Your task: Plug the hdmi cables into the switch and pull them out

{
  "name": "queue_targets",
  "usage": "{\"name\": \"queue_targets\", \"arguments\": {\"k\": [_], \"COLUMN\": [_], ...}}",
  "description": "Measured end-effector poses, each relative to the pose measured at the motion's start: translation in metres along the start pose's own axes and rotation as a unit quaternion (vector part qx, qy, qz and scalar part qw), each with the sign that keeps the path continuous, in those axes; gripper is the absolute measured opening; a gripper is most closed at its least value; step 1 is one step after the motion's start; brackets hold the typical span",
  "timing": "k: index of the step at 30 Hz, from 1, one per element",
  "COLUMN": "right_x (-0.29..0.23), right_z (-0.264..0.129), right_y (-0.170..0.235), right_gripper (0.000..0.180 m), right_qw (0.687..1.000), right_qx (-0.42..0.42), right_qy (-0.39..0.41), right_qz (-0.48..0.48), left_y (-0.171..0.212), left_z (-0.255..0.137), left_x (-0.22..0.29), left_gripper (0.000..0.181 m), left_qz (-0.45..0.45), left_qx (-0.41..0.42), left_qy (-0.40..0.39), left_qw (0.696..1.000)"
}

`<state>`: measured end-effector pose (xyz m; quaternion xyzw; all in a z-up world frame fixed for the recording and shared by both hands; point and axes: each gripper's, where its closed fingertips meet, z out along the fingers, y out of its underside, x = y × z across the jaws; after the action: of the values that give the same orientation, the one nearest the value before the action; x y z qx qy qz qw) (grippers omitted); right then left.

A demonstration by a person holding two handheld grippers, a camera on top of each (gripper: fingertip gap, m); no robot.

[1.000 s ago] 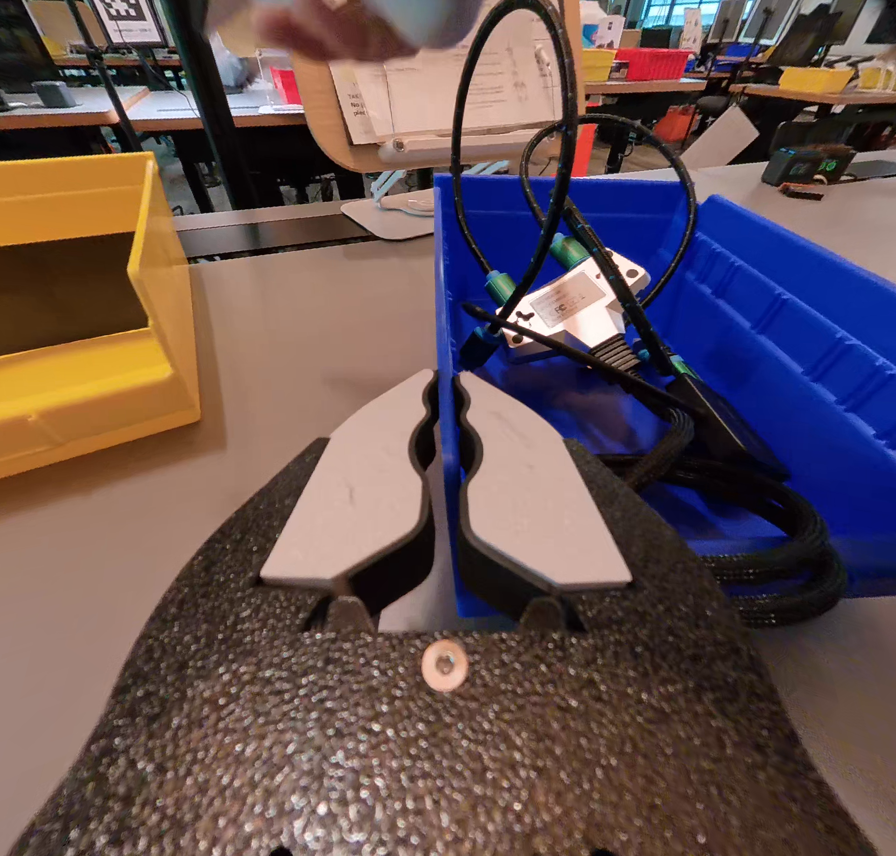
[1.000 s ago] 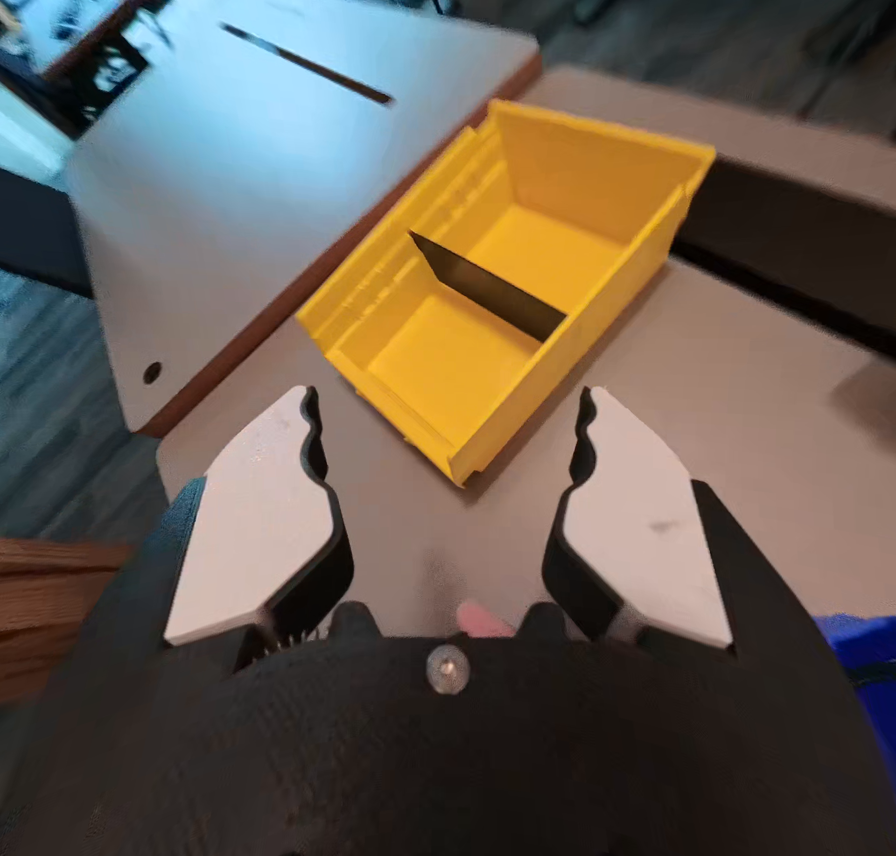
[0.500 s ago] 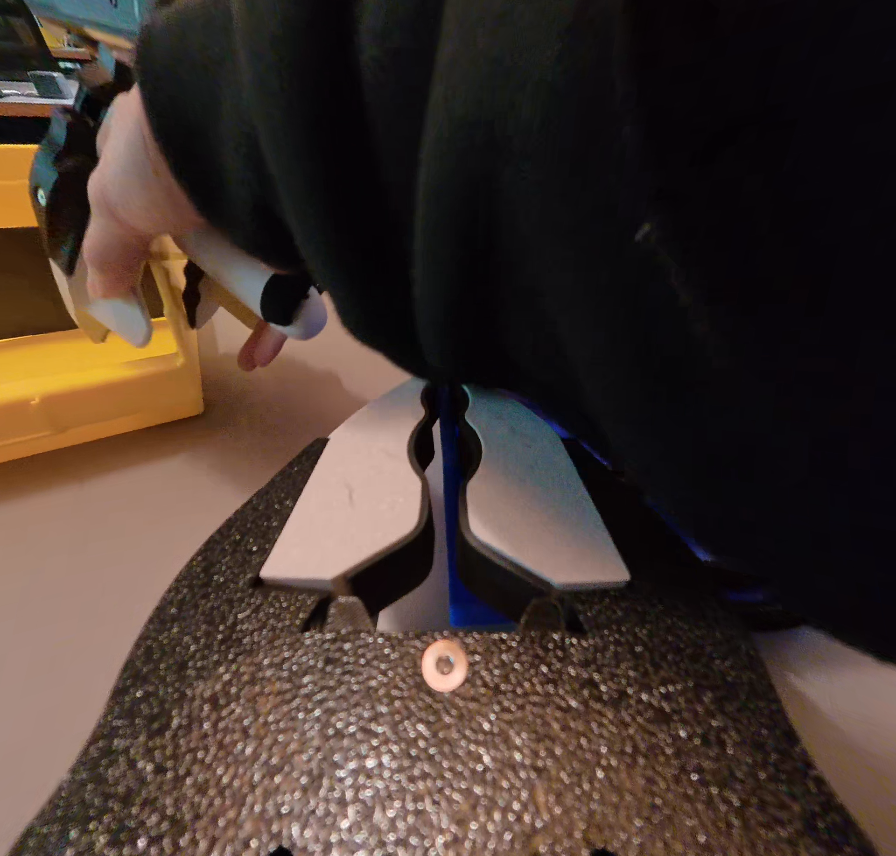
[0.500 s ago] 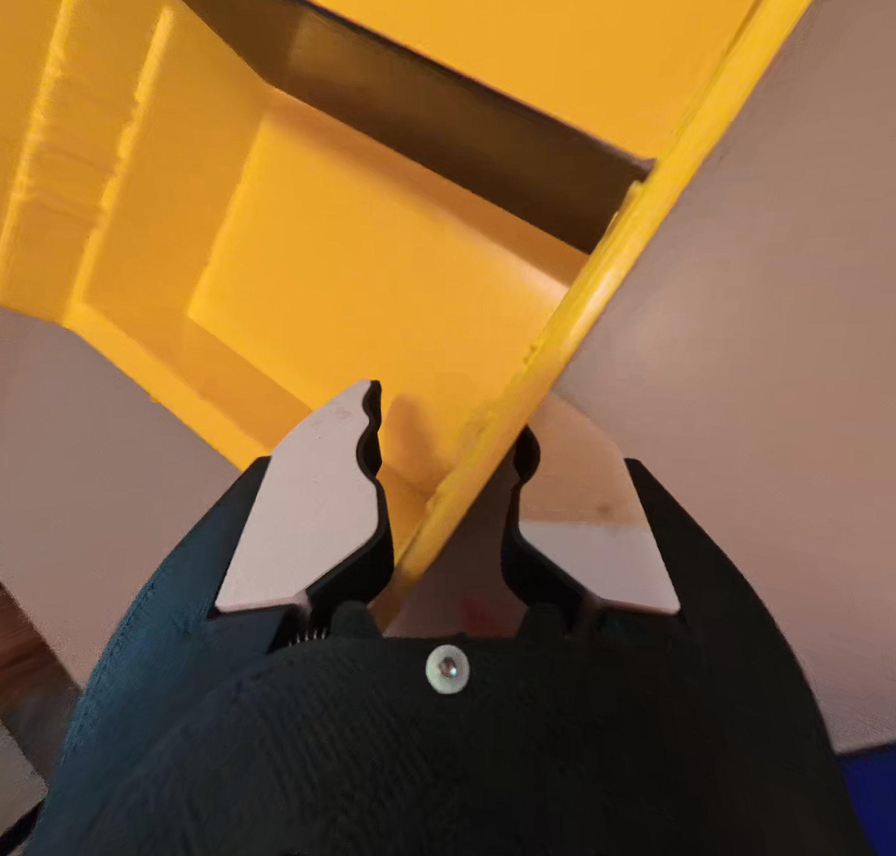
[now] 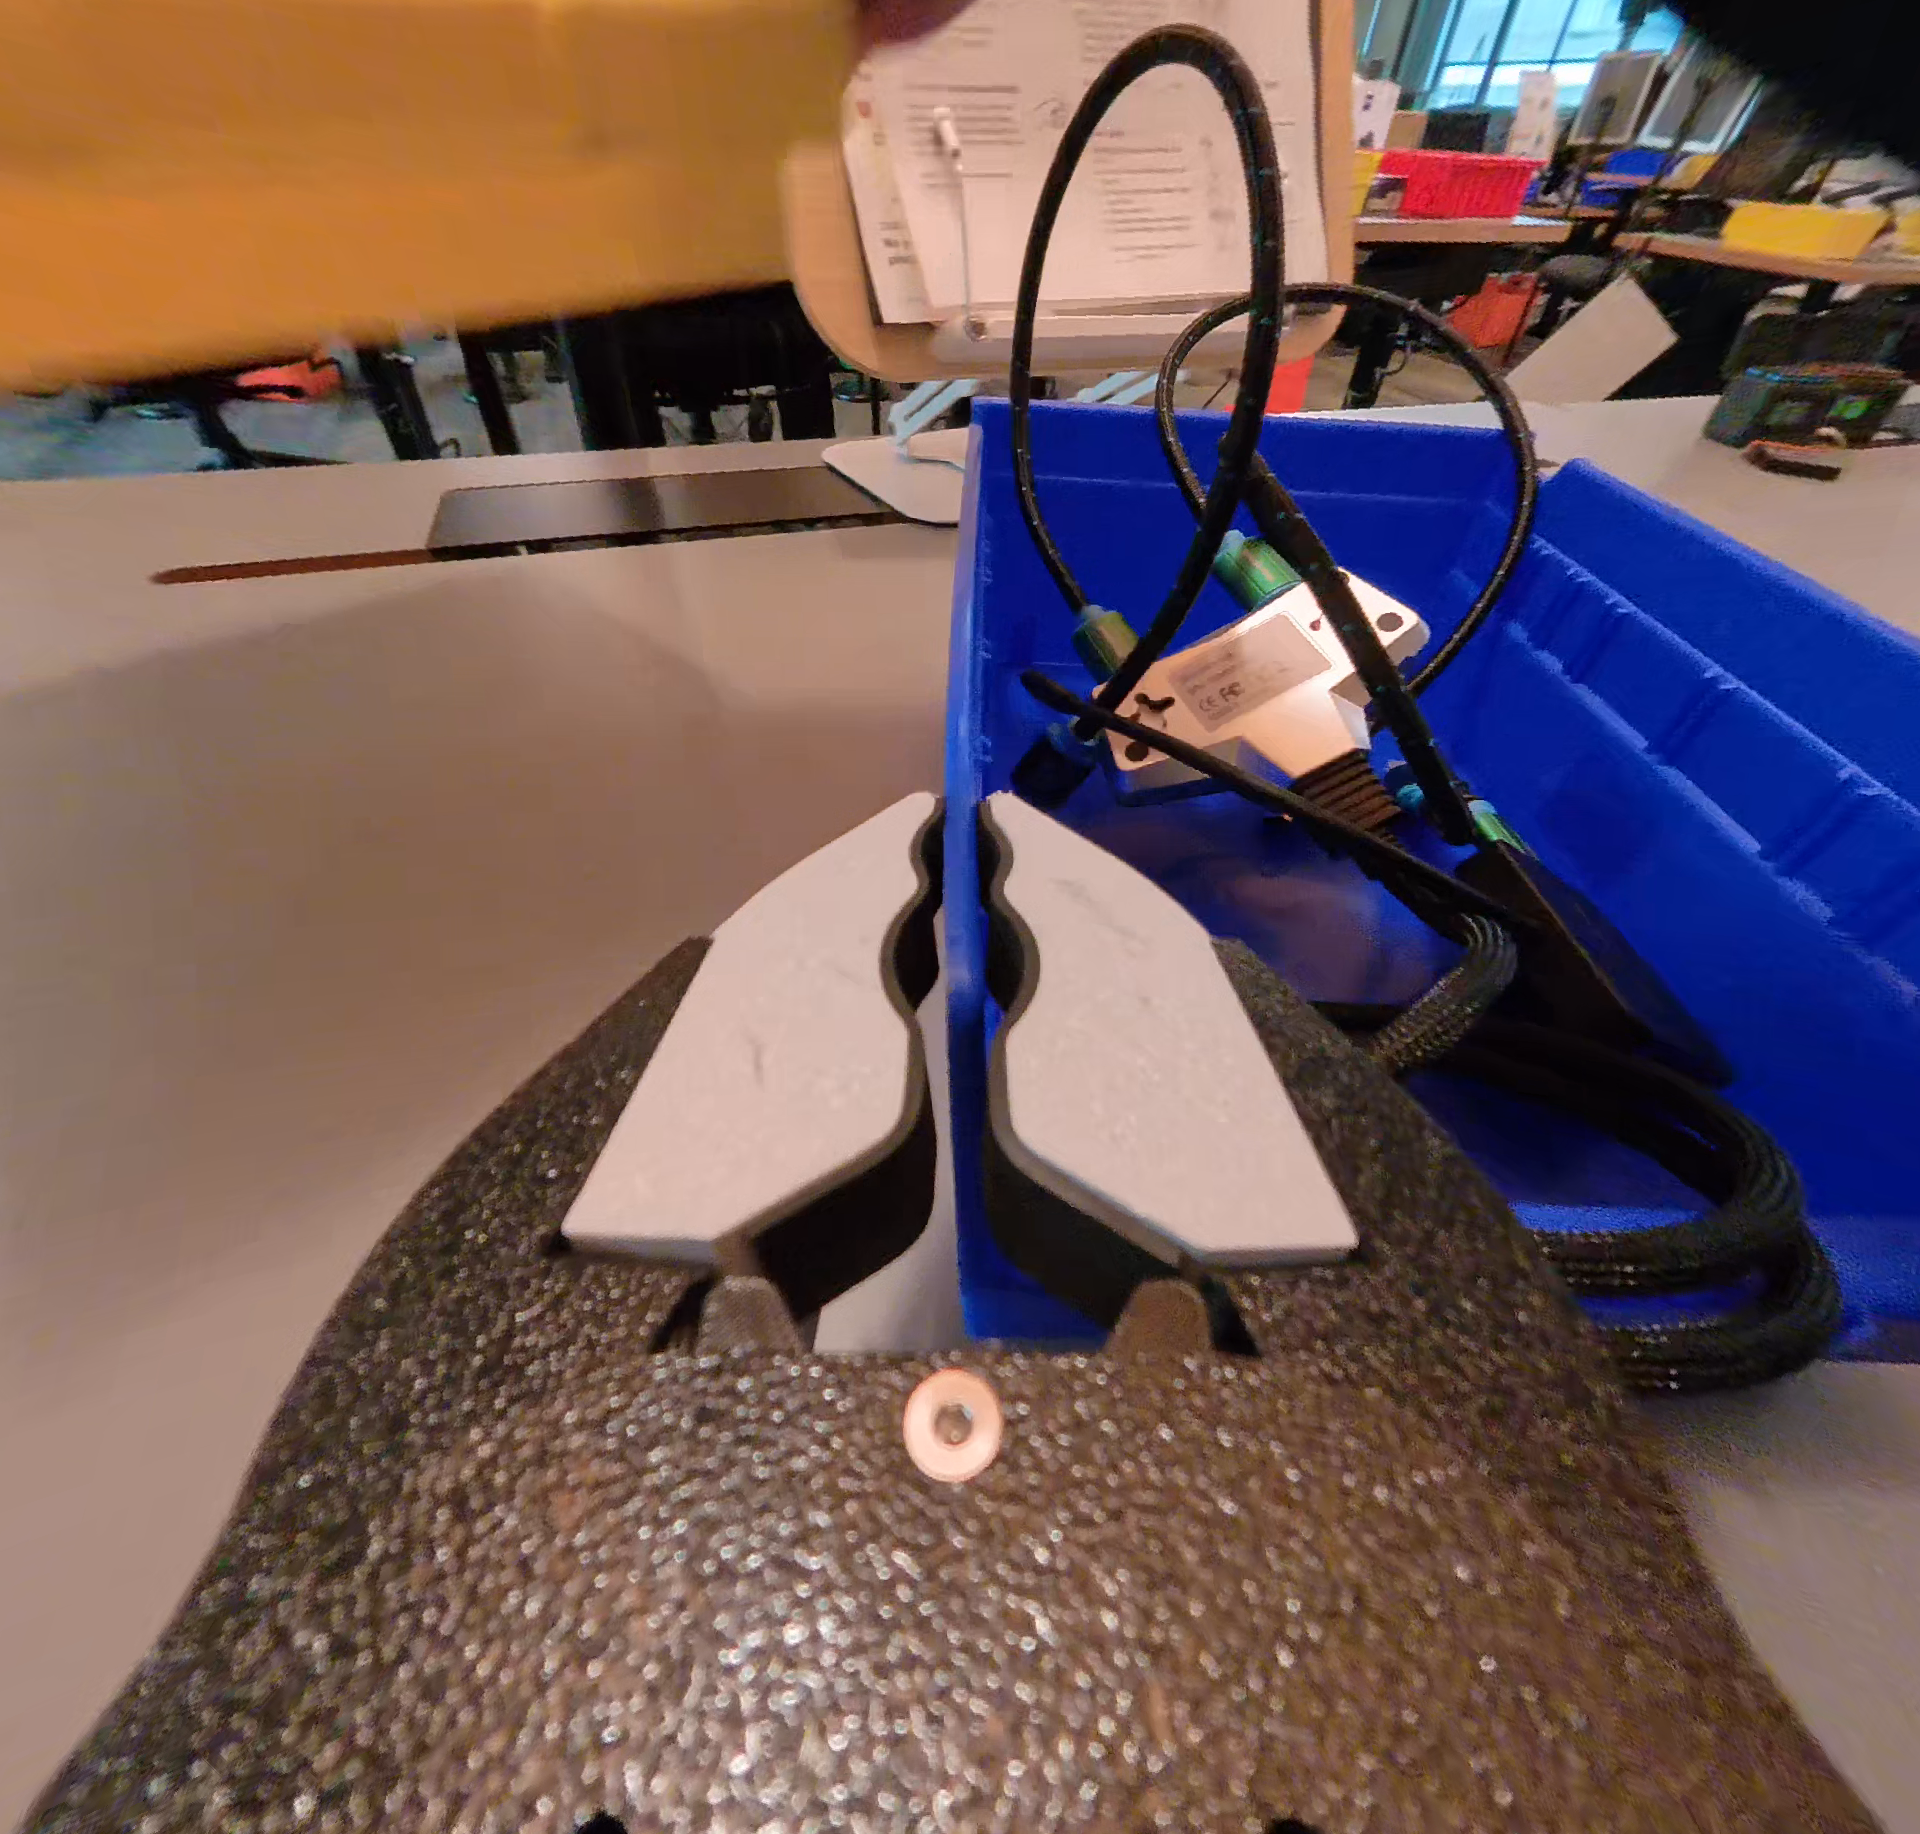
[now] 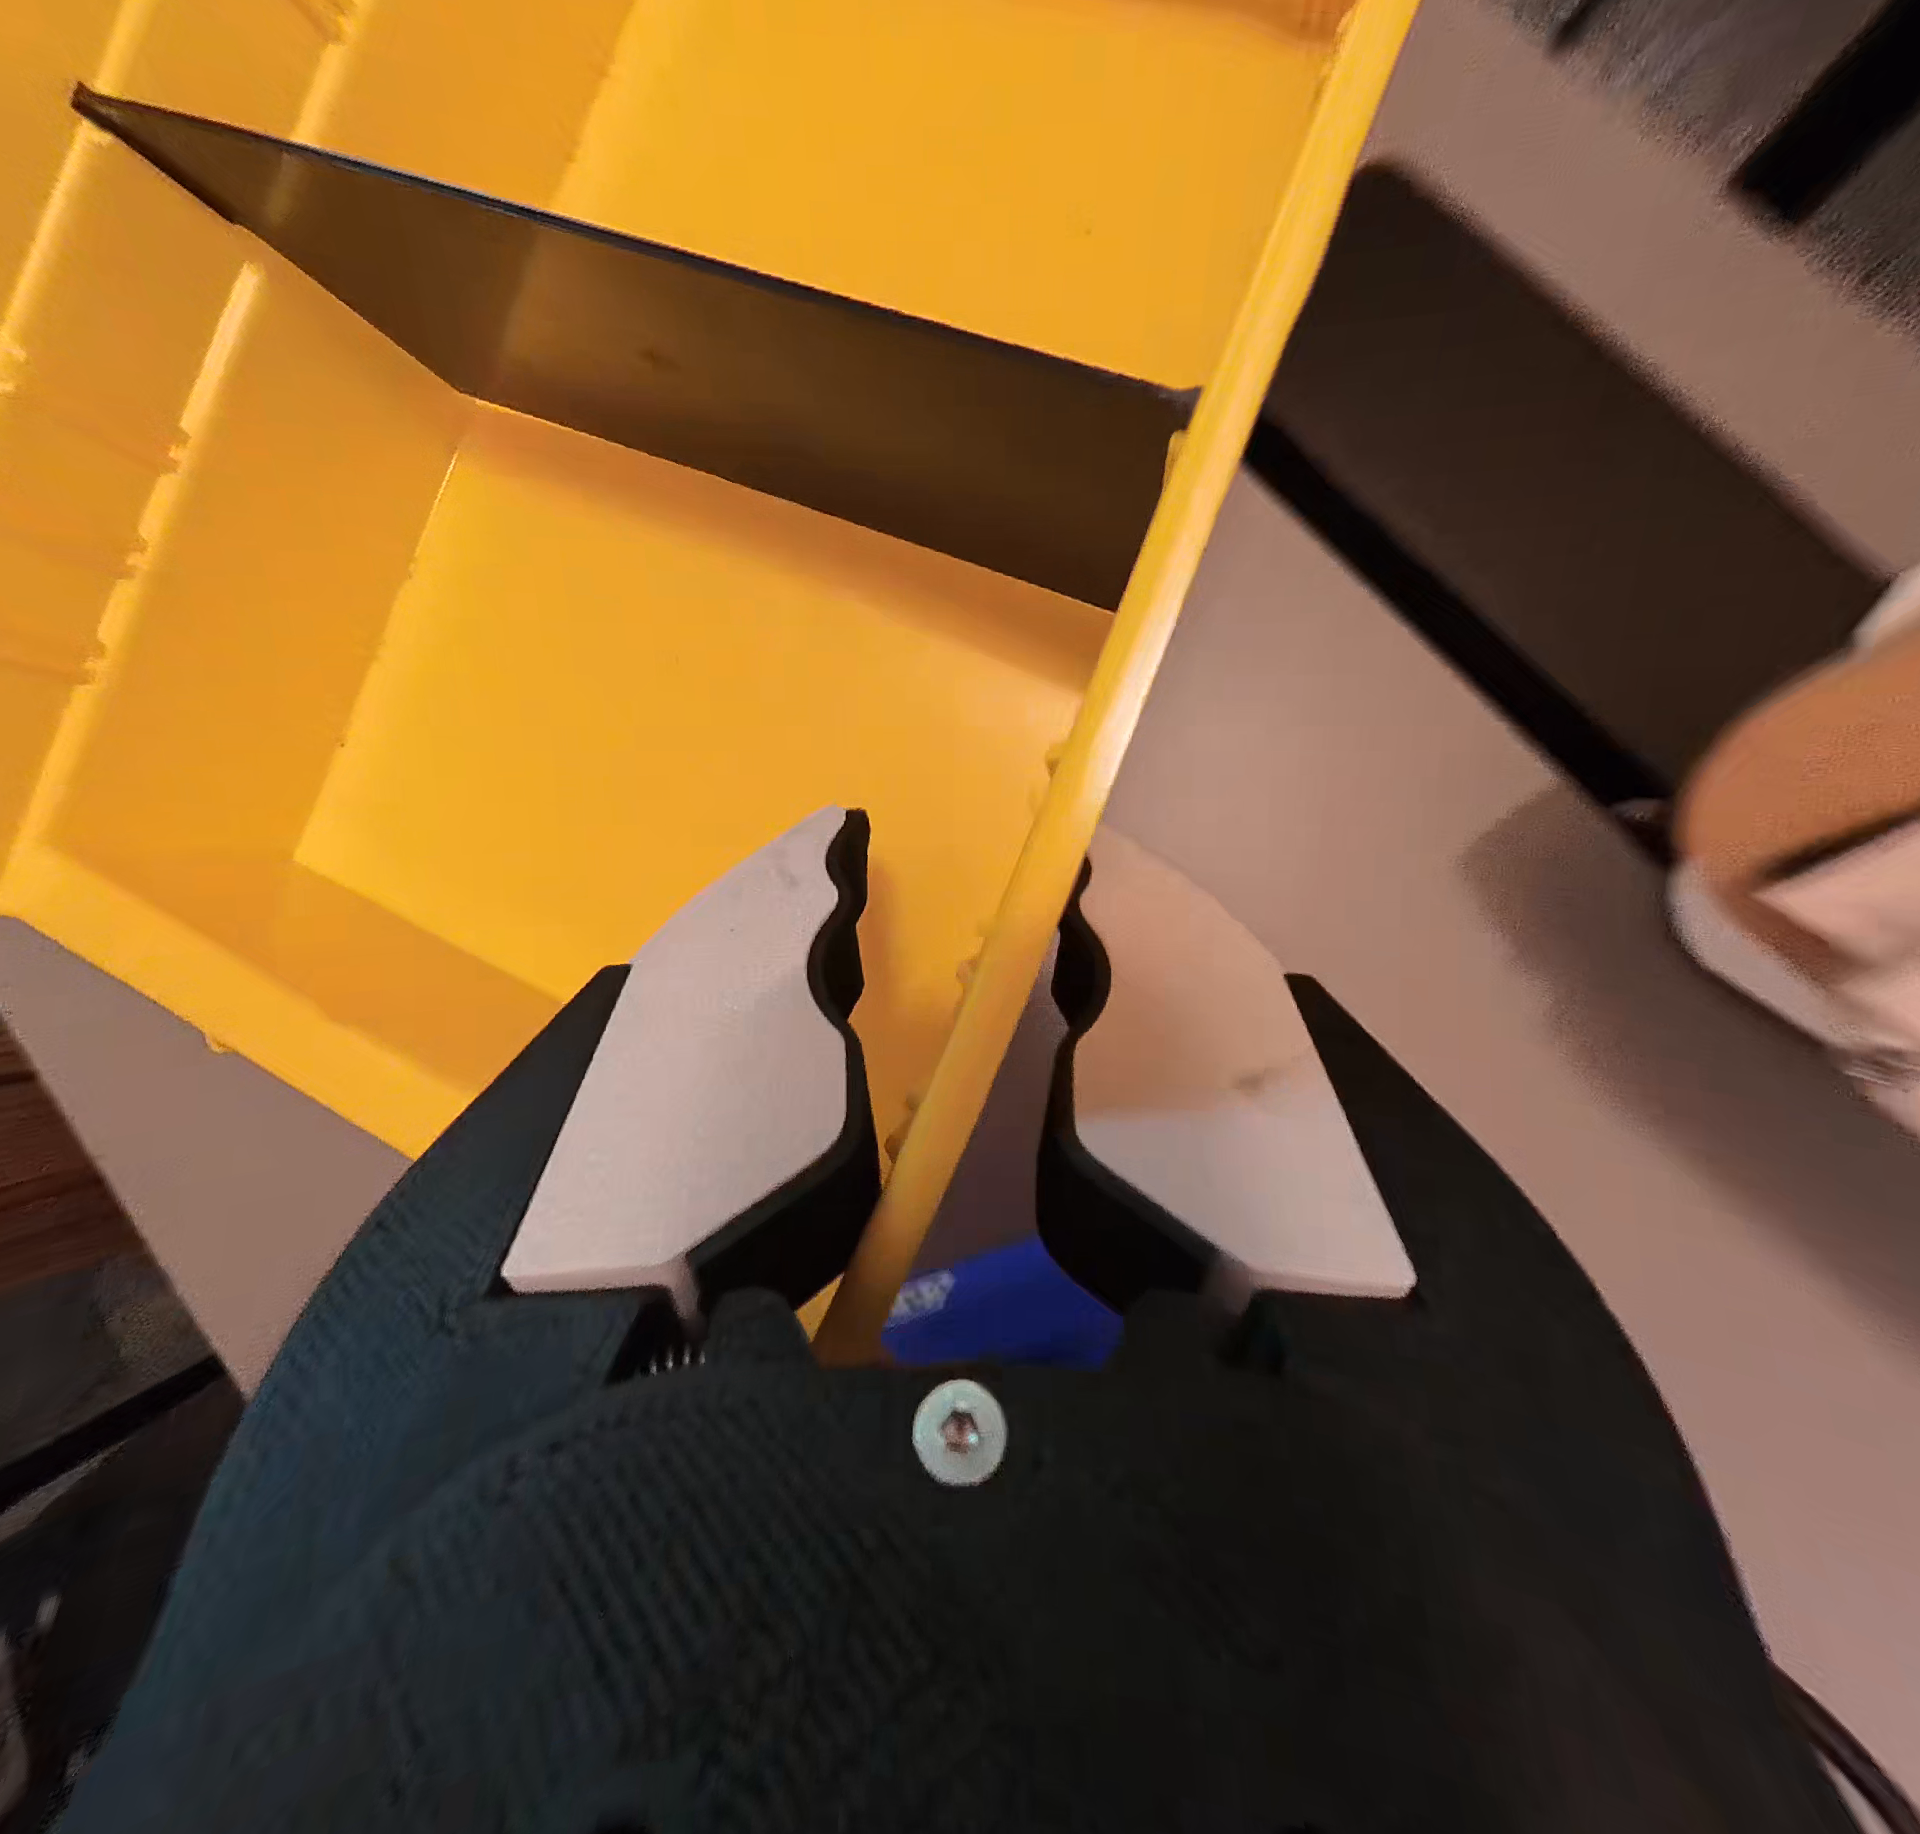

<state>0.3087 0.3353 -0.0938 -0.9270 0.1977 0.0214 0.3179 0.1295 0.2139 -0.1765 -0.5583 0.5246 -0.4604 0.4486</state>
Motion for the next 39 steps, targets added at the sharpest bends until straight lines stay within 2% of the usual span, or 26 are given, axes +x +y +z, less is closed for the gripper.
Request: {"name": "queue_targets", "arguments": {"k": [3, 6, 9, 13, 20, 25, 29, 36, 39], "right_x": [0.036, 0.085, 0.146, 0.23, 0.33, 0.373, 0.394, 0.406, 0.41], "right_z": [-0.079, -0.161, -0.227, -0.273, -0.29, -0.289, -0.278, -0.253, -0.251], "right_y": [-0.017, -0.003, 0.048, 0.156, 0.358, 0.446, 0.475, 0.472, 0.468], "right_gripper": [0.034, 0.034, 0.034, 0.034, 0.035, 0.035, 0.035, 0.035, 0.036], "right_qw": [0.998, 0.991, 0.981, 0.971, 0.962, 0.951, 0.951, 0.96, 0.959], "right_qx": [0.066, 0.127, 0.164, 0.169, 0.115, 0.08, 0.055, 0.05, 0.062], "right_qy": [0.01, 0.048, 0.101, 0.161, 0.2, 0.221, 0.21, 0.162, 0.157], "right_qz": [-0.012, -0.018, -0.005, 0.041, 0.146, 0.199, 0.219, 0.221, 0.229], "left_y": [0.0, 0.0, 0.0, 0.0, -0.004, -0.008, -0.012, -0.014, -0.015], "left_z": [-0.003, -0.008, -0.015, -0.025, -0.025, -0.011, 0.0, 0.013, 0.014], "left_x": [-0.015, -0.039, -0.07, -0.114, -0.196, -0.249, -0.279, -0.303, -0.31], "left_gripper": [0.004, 0.004, 0.004, 0.004, 0.005, 0.005, 0.005, 0.005, 0.007], "left_qz": [-0.002, -0.004, -0.011, -0.016, -0.028, -0.039, -0.042, -0.057, -0.031], "left_qx": [-0.002, -0.003, -0.001, 0.0, -0.013, -0.021, -0.024, -0.038, -0.056], "left_qy": [-0.014, -0.037, -0.065, -0.11, -0.158, -0.169, -0.186, -0.196, -0.196], "left_qw": [1.0, 0.999, 0.998, 0.994, 0.987, 0.985, 0.981, 0.978, 0.978]}}
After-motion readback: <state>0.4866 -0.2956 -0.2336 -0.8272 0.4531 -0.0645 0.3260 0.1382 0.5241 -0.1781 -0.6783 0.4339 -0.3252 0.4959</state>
